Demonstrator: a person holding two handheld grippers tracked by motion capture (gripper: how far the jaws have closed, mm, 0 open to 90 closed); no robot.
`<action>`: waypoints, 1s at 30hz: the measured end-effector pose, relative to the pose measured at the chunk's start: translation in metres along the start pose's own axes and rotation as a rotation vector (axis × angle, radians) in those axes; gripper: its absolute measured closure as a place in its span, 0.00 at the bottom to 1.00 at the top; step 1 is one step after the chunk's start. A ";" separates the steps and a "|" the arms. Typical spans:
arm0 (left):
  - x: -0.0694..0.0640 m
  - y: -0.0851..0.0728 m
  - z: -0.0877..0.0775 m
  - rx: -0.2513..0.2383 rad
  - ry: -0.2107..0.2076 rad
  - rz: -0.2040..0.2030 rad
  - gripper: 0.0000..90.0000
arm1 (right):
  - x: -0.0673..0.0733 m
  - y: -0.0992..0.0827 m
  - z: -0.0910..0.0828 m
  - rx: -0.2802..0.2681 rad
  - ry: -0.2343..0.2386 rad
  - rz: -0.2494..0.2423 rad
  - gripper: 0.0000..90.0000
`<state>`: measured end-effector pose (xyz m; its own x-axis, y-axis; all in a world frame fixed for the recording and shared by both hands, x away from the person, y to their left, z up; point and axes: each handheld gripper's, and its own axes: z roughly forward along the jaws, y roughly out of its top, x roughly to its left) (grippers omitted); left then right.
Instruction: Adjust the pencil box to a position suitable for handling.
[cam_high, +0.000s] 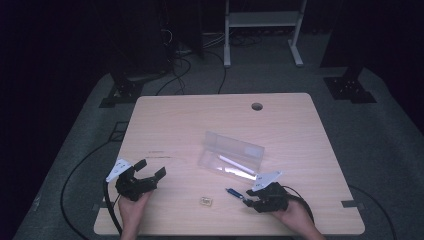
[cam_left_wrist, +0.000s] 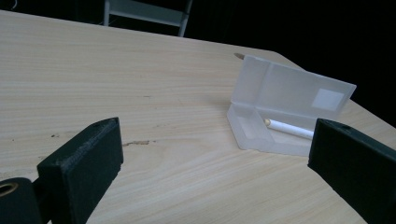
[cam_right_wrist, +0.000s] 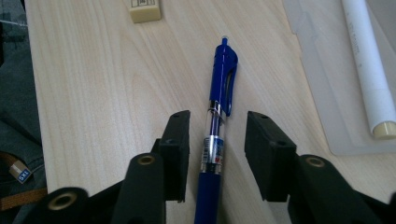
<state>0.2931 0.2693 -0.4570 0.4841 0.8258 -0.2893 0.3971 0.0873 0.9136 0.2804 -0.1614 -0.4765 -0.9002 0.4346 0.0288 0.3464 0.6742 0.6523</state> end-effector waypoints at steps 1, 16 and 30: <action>0.000 0.000 0.000 0.000 0.000 0.000 0.02 | 0.000 0.000 0.000 0.000 0.000 0.000 0.70; 0.000 0.000 0.000 0.000 -0.001 0.001 0.02 | 0.005 -0.002 0.006 0.025 -0.020 -0.029 0.80; 0.000 0.000 0.000 -0.001 -0.002 0.001 0.02 | 0.006 -0.005 0.006 0.013 -0.025 -0.022 0.88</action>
<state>0.2930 0.2693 -0.4567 0.4858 0.8250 -0.2888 0.3957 0.0870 0.9142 0.2748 -0.1578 -0.4842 -0.9009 0.4339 -0.0046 0.3297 0.6914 0.6428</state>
